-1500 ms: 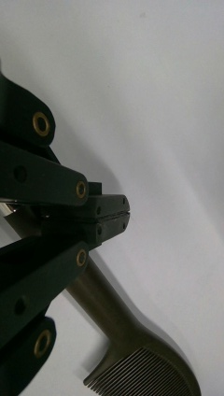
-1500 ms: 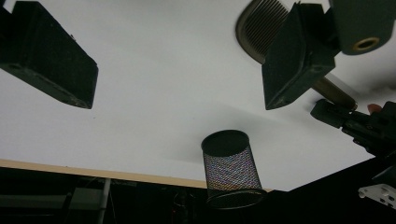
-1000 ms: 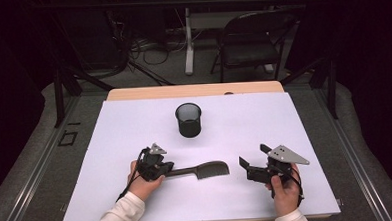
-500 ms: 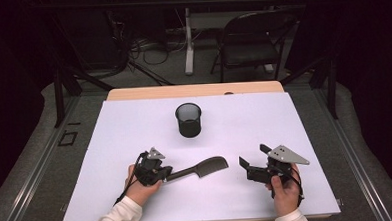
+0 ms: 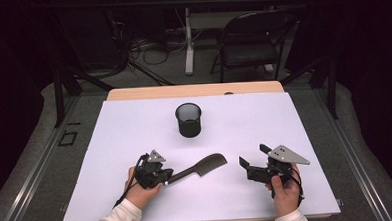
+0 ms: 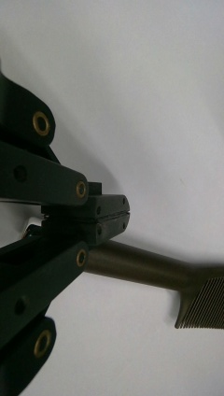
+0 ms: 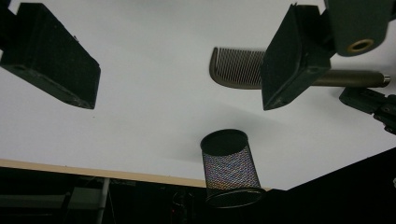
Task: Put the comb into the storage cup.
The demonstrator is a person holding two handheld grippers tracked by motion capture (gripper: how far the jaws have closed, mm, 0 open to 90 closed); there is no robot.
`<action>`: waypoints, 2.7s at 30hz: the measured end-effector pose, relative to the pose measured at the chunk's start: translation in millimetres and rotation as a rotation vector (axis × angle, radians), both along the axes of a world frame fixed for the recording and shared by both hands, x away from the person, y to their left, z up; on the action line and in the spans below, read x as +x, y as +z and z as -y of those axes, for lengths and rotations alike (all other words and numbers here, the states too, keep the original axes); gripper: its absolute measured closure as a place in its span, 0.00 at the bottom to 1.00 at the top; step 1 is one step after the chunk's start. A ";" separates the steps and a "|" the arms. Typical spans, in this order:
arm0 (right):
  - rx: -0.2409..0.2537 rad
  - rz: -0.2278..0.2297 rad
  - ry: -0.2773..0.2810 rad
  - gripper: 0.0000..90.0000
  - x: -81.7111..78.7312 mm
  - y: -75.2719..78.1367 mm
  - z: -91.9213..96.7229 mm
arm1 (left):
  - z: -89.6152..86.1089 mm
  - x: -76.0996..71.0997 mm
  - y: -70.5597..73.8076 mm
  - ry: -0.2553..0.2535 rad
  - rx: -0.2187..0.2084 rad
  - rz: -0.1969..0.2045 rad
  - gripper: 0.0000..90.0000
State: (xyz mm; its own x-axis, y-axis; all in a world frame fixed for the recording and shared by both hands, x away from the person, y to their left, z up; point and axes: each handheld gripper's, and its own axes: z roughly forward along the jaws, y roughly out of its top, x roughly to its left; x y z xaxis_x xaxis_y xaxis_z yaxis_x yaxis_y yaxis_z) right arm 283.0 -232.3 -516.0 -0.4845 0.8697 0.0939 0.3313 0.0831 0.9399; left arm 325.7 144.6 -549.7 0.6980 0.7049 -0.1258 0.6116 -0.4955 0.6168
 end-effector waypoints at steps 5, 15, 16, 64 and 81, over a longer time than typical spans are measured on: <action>0.004 -0.002 0.001 0.14 -0.3 0.1 -0.3 | 3.0 -2.7 -1.4 -0.009 0.010 0.002 1.00; 0.000 -0.004 0.002 0.14 0.0 -0.1 -0.1 | 2.7 -2.9 -0.8 -0.006 0.005 0.003 0.97; -0.002 -0.001 0.002 0.14 0.1 -0.1 0.0 | 2.5 -3.0 -0.7 -0.001 0.000 0.008 0.96; 0.000 -0.014 0.011 0.15 1.3 -2.0 -1.4 | -22.7 5.1 26.1 0.010 -0.123 0.131 0.43; -0.006 -0.014 0.017 0.15 1.7 -2.0 -1.2 | -20.2 2.2 34.8 -0.021 -0.109 0.116 0.32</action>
State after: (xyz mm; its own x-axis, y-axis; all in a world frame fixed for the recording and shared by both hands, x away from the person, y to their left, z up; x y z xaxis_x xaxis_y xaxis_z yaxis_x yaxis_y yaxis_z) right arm 284.8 -231.1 -518.1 -0.4981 0.8618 0.0958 0.3426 0.0941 0.9348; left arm 327.8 164.8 -514.9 0.7271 0.6762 -0.1184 0.5228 -0.4336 0.7339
